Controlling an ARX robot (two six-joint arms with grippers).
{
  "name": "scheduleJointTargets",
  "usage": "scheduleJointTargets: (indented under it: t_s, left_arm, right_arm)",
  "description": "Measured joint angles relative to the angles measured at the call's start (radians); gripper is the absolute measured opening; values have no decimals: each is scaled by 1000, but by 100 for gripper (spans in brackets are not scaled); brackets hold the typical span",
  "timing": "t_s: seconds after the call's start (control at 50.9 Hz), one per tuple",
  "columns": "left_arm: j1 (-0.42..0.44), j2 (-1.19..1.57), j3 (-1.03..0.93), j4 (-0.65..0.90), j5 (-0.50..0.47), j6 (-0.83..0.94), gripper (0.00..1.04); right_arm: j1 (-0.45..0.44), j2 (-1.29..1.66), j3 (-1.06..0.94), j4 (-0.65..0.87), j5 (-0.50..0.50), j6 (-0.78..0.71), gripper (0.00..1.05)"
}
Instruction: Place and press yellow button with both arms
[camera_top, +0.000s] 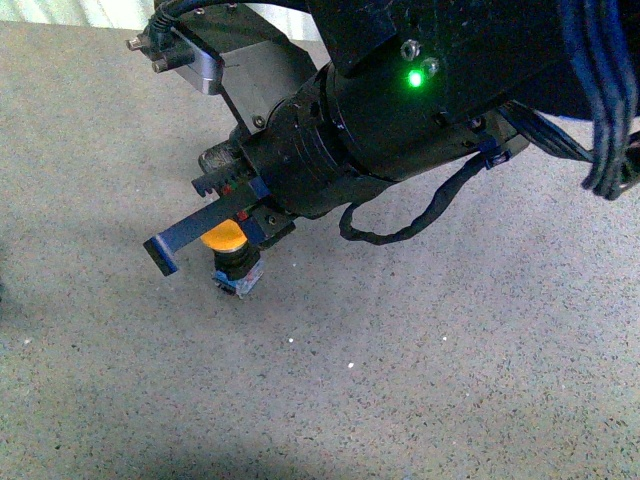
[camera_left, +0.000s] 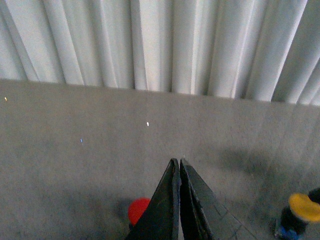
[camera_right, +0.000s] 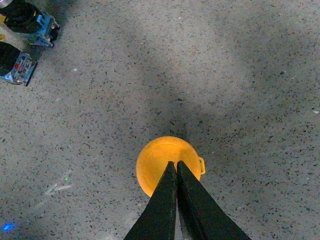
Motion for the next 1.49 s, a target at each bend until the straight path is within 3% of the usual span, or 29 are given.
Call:
scheduleJointTargets:
  t_s: [0.079,0.707,1.021,1.316,1.355,1.434,1.453,1.493]
  left_arm:
    - [0,-77,0,-64,-1,0,1]
    - [2,-82,0,-71,-1,0,1]
    - [2,-82,0,-71,-1,0,1]
    - [2,-82,0,-71,-1,0,1]
    - [2,-82,0,-71,-1,0,1]
    - [2,-82,0,-71,-1,0,1]
    - [2,-82,0,-71,-1,0,1]
    - [2,-82,0,-71,-1,0,1]
  right_arm:
    - [0,6,3,-2,1,0,1]
    - [4,60,64,-85,-19,24,1]
    - [-10,42,63,-61,-44,92,1]
    - [-79,-119,40,20,-43,158,1]
    - [-95,-163,20,37,-31,160,2]
    - [-147,-279,-55,73,-21,185,19]
    - [-153,-301,-84,106,27,185,21]
    - [-156,-335,-175,326,251,163,13]
